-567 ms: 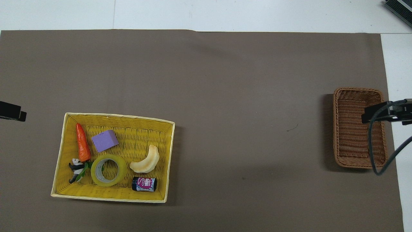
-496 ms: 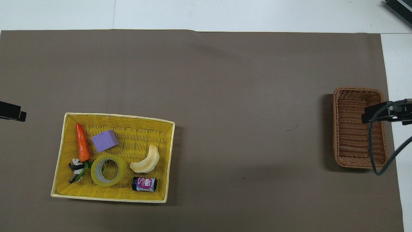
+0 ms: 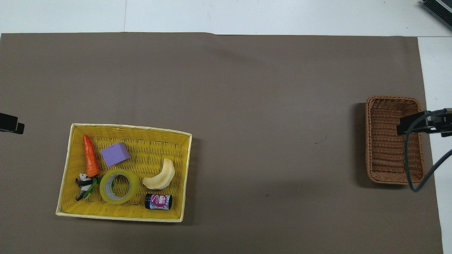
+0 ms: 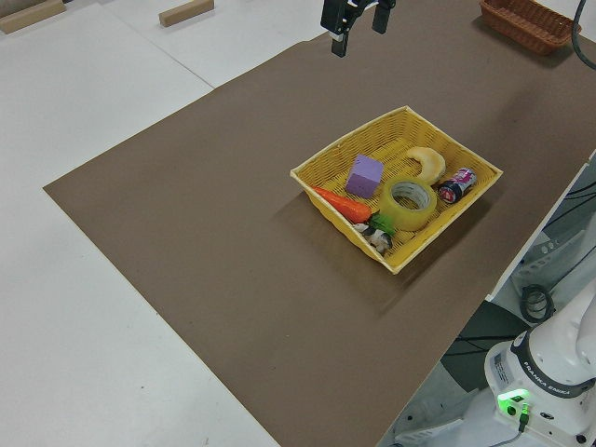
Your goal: Move tape to another basket
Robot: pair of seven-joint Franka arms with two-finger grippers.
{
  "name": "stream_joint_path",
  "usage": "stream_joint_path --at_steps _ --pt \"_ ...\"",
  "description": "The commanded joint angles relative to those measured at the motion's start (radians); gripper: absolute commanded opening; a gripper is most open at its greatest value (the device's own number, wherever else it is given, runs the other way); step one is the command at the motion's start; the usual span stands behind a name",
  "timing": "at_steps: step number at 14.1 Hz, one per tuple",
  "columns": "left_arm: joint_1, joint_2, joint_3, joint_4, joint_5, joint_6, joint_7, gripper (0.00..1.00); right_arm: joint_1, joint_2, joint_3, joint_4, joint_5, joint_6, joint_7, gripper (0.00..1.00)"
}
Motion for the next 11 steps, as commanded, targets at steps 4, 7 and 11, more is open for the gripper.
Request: stream_joint_path --at_steps 4,7,11 --pt "0.005 -0.008 0.001 0.003 -0.001 -0.022 0.015 1.00 -0.005 -0.009 0.000 -0.006 0.005 -0.008 -0.021 1.00" --pt "0.005 -0.029 0.001 -0.030 -0.003 -0.011 0.019 1.00 -0.005 -0.009 0.001 -0.006 0.005 -0.008 -0.021 1.00" --pt "0.005 -0.052 0.001 -0.072 -0.003 0.008 0.024 1.00 -0.005 -0.009 0.000 -0.008 0.005 -0.010 -0.021 1.00"
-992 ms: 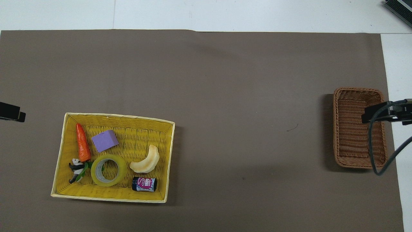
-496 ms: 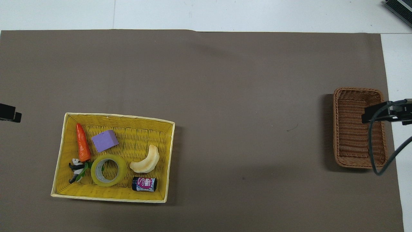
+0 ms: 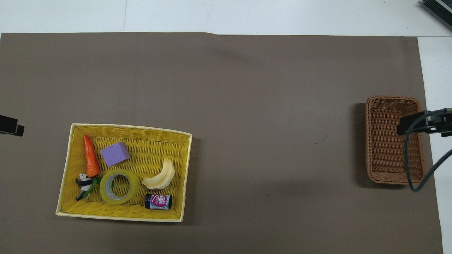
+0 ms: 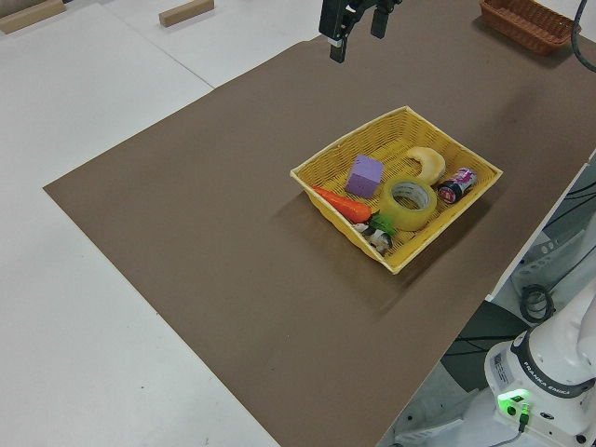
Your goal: Move tape to another basket
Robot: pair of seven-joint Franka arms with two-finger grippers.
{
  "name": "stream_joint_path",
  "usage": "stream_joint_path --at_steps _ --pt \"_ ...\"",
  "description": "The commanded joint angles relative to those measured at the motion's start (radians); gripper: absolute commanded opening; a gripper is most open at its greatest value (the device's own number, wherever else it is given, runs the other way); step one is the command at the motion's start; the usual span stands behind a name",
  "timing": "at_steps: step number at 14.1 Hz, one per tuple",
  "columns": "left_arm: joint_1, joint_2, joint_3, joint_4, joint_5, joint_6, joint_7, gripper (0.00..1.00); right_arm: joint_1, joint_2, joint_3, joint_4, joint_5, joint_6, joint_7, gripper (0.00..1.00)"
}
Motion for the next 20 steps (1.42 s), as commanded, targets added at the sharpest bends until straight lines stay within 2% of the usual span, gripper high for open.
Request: stream_joint_path --at_steps 1,9,14,20 --pt "0.004 -0.054 0.000 -0.080 -0.003 0.031 0.018 1.00 -0.005 -0.009 0.000 -0.006 0.005 -0.010 -0.021 1.00" --pt "-0.016 -0.114 -0.010 -0.279 -0.004 0.151 0.030 1.00 -0.005 -0.009 0.000 -0.006 0.005 -0.010 -0.023 1.00" --pt "-0.039 -0.192 -0.012 -0.487 -0.004 0.290 0.029 1.00 -0.003 -0.009 0.000 -0.006 0.005 -0.014 -0.023 1.00" --pt "-0.074 -0.224 -0.012 -0.685 -0.006 0.424 0.017 1.00 -0.005 -0.009 0.000 -0.006 0.005 -0.013 -0.023 1.00"
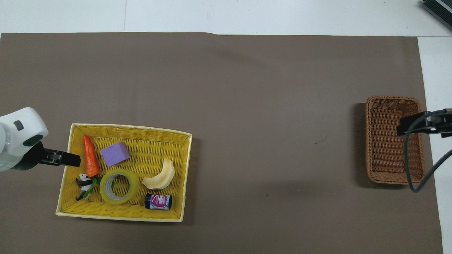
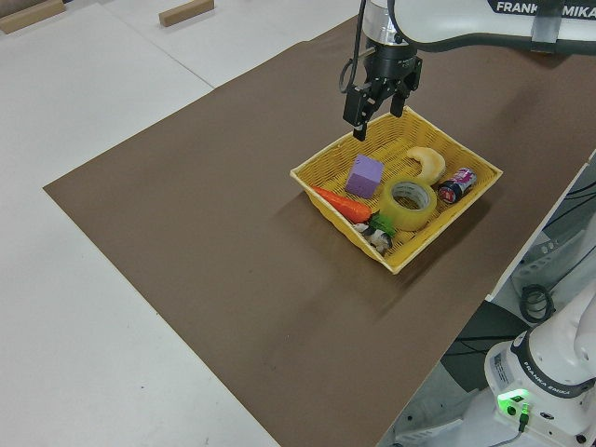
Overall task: Move tape to another basket
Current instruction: 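Reach the left gripper into the yellow basket and grasp the tape roll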
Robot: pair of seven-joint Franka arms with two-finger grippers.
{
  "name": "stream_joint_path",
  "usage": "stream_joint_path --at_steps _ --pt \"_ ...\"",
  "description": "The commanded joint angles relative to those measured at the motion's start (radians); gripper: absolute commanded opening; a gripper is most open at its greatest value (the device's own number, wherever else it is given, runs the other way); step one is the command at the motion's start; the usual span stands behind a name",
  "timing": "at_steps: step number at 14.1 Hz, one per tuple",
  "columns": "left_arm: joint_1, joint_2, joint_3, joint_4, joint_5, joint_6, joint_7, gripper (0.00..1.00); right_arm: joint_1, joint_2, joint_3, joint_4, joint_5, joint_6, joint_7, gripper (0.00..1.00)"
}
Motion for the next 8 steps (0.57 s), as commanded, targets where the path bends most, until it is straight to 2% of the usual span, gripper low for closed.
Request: stream_joint_path --at_steps 1,5,8 --pt "-0.027 -0.055 0.011 -0.149 -0.004 0.114 -0.005 1.00 -0.005 -0.009 0.002 -0.006 0.005 -0.008 -0.023 1.00" --pt "-0.030 -0.086 0.010 -0.304 -0.006 0.254 -0.009 1.00 -0.008 -0.010 0.002 -0.009 0.005 -0.013 -0.023 1.00" --pt "-0.082 -0.080 0.010 -0.399 -0.006 0.340 -0.026 1.00 -0.008 -0.010 0.002 -0.009 0.005 -0.004 -0.023 1.00"
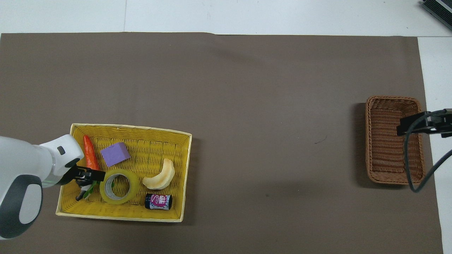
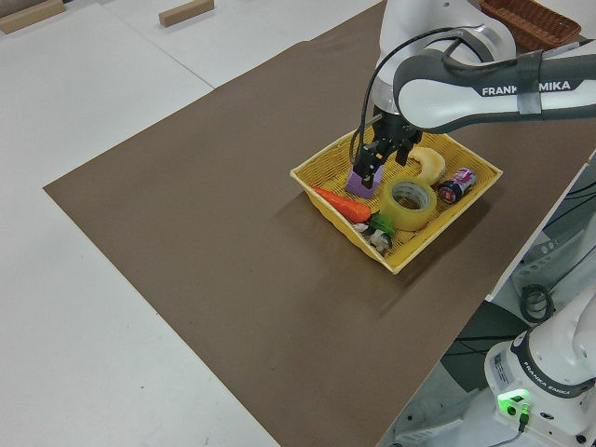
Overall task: Move tape to another basket
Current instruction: 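Reach the left gripper into the yellow basket and grasp the tape roll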
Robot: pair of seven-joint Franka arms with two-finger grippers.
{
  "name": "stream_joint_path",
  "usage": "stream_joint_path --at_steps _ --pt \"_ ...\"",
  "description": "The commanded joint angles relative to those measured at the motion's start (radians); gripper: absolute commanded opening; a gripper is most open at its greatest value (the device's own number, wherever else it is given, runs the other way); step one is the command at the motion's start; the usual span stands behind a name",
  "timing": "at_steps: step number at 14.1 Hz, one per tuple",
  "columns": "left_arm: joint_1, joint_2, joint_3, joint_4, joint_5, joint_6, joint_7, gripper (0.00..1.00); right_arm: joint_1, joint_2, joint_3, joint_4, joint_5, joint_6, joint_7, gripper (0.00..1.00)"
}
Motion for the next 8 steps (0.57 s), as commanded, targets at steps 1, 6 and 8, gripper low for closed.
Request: stream_joint_path --at_steps 1,6,8 --pt "-0.068 -0.028 0.010 -0.118 -0.004 0.087 -0.040 1.00 -0.008 -0.010 0.002 -0.010 0.005 -0.003 -0.023 1.00" --pt "-0.095 -0.005 0.010 -0.208 -0.006 0.180 -0.045 1.00 -0.011 -0.026 0.002 -0.035 0.005 0.000 -0.023 1.00" --pt "-0.094 -0.005 0.010 -0.208 -0.006 0.178 -0.045 1.00 -0.011 -0.026 0.002 -0.035 0.005 0.000 -0.023 1.00"
